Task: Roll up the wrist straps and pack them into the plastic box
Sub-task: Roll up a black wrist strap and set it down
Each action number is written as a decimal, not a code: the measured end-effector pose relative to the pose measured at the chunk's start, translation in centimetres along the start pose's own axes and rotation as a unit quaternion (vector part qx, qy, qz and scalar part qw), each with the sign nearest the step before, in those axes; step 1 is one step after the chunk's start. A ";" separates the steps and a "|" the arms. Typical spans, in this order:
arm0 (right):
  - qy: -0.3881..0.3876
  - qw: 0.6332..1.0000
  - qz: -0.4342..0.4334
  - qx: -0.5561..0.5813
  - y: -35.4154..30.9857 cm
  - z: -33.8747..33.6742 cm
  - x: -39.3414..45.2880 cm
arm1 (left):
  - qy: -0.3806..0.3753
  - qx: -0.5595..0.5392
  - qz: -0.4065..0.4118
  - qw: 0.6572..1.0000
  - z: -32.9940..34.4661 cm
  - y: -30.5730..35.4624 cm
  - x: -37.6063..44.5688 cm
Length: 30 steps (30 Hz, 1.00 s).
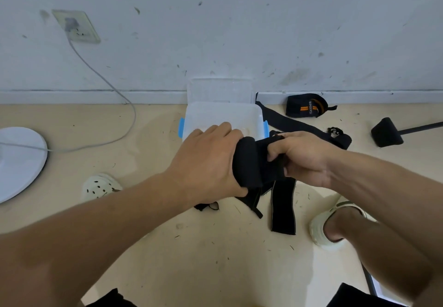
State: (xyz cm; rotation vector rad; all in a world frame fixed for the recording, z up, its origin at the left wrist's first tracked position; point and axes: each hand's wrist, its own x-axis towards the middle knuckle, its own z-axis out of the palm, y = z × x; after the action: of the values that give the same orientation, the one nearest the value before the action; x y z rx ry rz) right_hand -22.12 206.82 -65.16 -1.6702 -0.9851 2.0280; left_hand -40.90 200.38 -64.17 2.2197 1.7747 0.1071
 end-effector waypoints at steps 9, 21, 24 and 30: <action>0.054 0.998 0.017 0.026 -2.6 -4.5 -0.6 | 0.036 -0.136 -0.110 0.984 -1.1 -1.2 -0.2; -0.004 0.999 -0.035 0.040 -1.6 0.3 -2.1 | 0.028 -0.032 -0.020 0.999 -0.2 0.4 0.3; 0.002 0.997 -0.075 0.004 -0.9 1.5 -3.0 | 0.042 -0.043 -0.010 0.998 0.4 1.0 0.7; -0.014 0.994 -0.107 -0.004 -0.3 1.9 -3.3 | 0.050 -0.048 -0.024 0.997 0.5 0.7 0.9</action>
State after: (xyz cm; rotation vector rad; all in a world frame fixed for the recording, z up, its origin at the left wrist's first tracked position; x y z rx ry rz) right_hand -23.15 204.32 -62.47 -1.4736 -1.1306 1.9135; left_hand -39.90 201.02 -64.57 2.1375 1.8315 0.2910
